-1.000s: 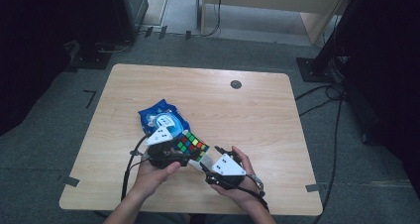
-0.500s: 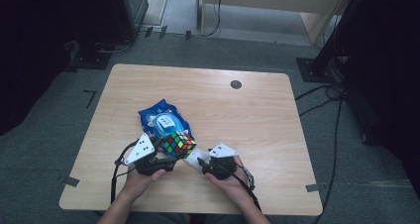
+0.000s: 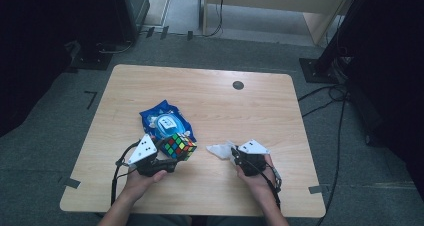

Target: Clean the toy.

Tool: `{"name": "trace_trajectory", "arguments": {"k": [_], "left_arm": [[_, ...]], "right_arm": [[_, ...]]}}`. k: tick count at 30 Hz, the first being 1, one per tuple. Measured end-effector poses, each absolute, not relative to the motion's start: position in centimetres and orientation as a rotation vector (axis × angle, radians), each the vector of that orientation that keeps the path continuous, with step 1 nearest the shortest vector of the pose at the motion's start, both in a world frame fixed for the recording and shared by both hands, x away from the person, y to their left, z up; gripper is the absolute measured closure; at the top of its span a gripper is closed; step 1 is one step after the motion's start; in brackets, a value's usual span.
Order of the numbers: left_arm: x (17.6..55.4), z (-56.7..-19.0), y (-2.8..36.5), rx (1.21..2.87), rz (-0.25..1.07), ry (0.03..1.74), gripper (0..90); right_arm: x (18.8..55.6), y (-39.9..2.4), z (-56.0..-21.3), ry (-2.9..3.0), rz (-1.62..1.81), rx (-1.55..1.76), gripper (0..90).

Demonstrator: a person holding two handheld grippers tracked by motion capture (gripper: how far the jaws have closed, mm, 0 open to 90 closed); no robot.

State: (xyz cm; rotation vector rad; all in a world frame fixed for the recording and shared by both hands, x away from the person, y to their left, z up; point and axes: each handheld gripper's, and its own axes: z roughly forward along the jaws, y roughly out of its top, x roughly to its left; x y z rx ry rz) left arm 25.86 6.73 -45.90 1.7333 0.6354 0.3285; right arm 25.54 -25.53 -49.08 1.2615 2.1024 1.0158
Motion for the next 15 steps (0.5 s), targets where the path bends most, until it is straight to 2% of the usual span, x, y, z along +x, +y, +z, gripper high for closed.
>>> {"name": "trace_trajectory", "arguments": {"k": [3, 7, 10, 15], "left_arm": [[25.7, -45.9, 6.4, 1.743, 0.336, 0.626, 34.1], [25.7, -46.0, 6.3, 1.746, 0.332, 0.622, 34.1], [25.7, -46.2, 6.3, 1.751, 0.327, 0.626, 34.1], [25.7, -46.3, 6.1, 1.746, 0.295, 0.619, 34.1]], "right_arm": [[25.5, -25.6, -49.2, 2.199, 1.130, 1.208, 65.7], [25.7, -24.9, -49.5, 2.185, 1.121, 1.195, 53.5], [26.4, -24.3, -50.5, 2.183, 1.068, 1.232, 52.2], [26.9, -23.6, -51.6, 2.194, 0.947, 1.275, 56.5]]}}
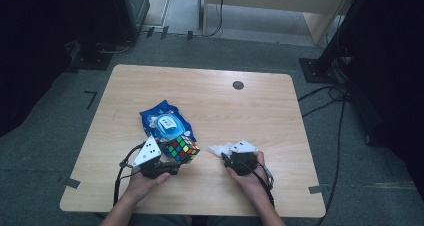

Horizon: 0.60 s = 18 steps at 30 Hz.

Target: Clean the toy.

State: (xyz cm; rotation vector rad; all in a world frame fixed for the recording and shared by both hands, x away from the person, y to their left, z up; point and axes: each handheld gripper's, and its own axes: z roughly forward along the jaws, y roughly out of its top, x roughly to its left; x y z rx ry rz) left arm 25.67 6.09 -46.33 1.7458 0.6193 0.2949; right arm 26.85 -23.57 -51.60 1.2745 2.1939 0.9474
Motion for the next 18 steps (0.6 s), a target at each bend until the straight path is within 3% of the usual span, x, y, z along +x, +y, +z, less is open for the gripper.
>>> {"name": "trace_trajectory", "arguments": {"k": [7, 18], "left_arm": [[25.6, -46.5, 5.8, 1.756, 0.291, 0.619, 34.1], [25.1, -47.0, 4.2, 1.792, 0.293, 0.600, 34.1]], "right_arm": [[26.6, -23.6, -51.4, 2.174, 0.925, 1.274, 83.0], [23.1, -22.4, -44.8, 2.038, 1.448, 1.058, 84.5]]}}
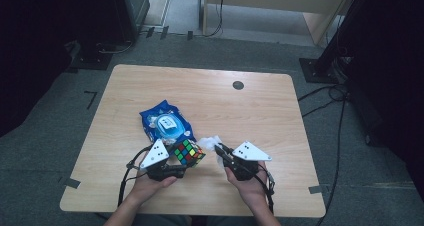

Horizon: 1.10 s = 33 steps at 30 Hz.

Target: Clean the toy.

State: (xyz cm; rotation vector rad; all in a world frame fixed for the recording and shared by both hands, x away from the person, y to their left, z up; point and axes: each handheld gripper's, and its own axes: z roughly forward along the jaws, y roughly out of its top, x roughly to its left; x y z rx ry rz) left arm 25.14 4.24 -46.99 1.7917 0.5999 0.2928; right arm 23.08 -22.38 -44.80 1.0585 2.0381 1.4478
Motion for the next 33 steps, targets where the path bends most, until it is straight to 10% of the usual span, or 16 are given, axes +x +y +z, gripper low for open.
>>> {"name": "trace_trajectory", "arguments": {"k": [33], "left_arm": [[23.6, -46.3, 3.0, 1.800, 0.365, 0.517, 34.1]], "right_arm": [[24.0, -22.0, -46.2, 2.057, 1.595, 1.259, 84.4]]}}
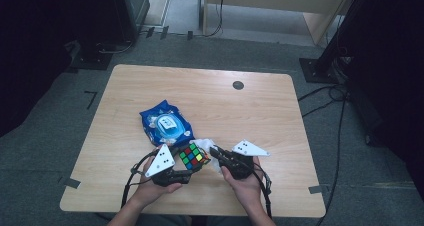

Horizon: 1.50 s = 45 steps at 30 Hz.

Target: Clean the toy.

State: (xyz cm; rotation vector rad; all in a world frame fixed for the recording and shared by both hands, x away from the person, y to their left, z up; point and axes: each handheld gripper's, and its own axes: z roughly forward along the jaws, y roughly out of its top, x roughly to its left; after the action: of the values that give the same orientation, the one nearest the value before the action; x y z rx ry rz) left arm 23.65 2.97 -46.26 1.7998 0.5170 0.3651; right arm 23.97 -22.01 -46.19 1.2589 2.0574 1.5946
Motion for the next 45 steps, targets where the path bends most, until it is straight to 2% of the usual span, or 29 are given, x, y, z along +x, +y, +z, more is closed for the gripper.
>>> {"name": "trace_trajectory", "arguments": {"k": [5, 8, 18, 26, 30, 36, 37, 38, 45], "left_arm": [[23.5, -46.7, 2.4, 1.815, 0.360, 0.509, 34.1], [23.1, -46.7, 1.9, 1.811, 0.362, 0.489, 34.1], [22.9, -46.3, 1.9, 1.773, 0.346, 0.493, 34.2], [23.3, -45.7, 2.7, 1.743, 0.355, 0.514, 34.2], [23.7, -45.4, 3.4, 1.731, 0.374, 0.548, 34.2], [24.5, -45.5, 4.3, 1.722, 0.385, 0.600, 34.2], [24.6, -45.6, 4.4, 1.724, 0.388, 0.611, 34.1], [24.7, -45.6, 4.4, 1.725, 0.389, 0.616, 34.1], [25.2, -45.3, 4.7, 1.717, 0.366, 0.669, 34.1]], "right_arm": [[22.5, -22.0, -43.6, 1.985, 1.782, 1.158, 84.5], [21.9, -21.3, -43.2, 1.968, 1.840, 1.149, 84.5], [22.6, -21.6, -45.0, 1.924, 1.863, 1.329, 84.7], [24.0, -22.0, -47.4, 1.999, 1.681, 1.452, 84.6], [24.8, -23.4, -48.7, 1.984, 1.528, 1.501, 84.5], [25.3, -25.9, -48.7, 1.914, 1.482, 1.538, 83.3], [25.4, -26.2, -48.7, 1.914, 1.476, 1.536, 81.3], [25.4, -26.4, -48.7, 1.926, 1.456, 1.511, 73.9], [24.7, -24.8, -48.6, 2.022, 1.567, 1.134, 40.9]]}}
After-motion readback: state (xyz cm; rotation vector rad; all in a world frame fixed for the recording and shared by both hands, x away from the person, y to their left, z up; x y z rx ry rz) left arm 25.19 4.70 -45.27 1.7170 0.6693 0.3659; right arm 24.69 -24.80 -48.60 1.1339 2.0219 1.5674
